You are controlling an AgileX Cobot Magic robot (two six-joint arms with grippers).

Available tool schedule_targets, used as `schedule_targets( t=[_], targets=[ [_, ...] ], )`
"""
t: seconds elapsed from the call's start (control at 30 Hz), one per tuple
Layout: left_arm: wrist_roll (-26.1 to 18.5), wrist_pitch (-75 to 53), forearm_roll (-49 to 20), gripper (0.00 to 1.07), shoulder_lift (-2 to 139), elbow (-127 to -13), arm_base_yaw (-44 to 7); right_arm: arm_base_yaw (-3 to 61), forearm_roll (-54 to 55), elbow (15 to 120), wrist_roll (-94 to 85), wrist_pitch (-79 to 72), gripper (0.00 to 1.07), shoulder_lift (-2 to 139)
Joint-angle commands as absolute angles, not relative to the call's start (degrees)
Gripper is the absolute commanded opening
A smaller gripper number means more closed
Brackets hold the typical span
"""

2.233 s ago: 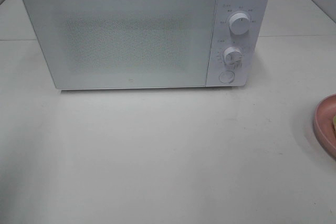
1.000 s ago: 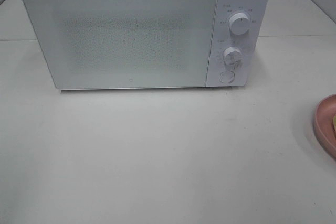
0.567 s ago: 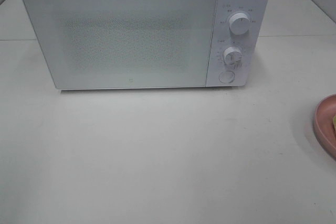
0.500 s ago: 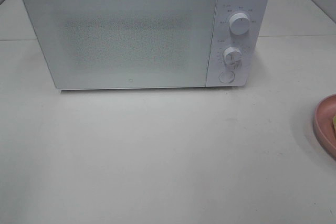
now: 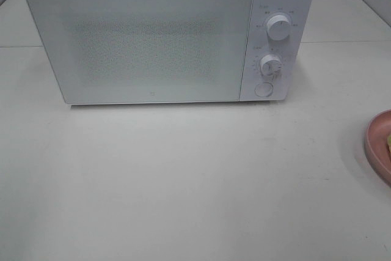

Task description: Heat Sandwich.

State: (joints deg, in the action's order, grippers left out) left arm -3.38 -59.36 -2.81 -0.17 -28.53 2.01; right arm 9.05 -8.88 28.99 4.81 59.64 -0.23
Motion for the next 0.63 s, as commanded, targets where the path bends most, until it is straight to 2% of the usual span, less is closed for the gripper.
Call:
schedule_targets(
  t=[0.03,0.63],
  targets=[
    [-3.55,-58.96,-3.27,1.00,-1.72,-28.25,2.12,8.54,-8.94,28.88,4.41,59.30,0.76,-1.78],
    [-3.55,-58.96,-3.27,1.00,-1.72,-28.25,2.12,8.54,-8.94,28.88,4.41,59.30,0.76,-1.78]
  ],
)
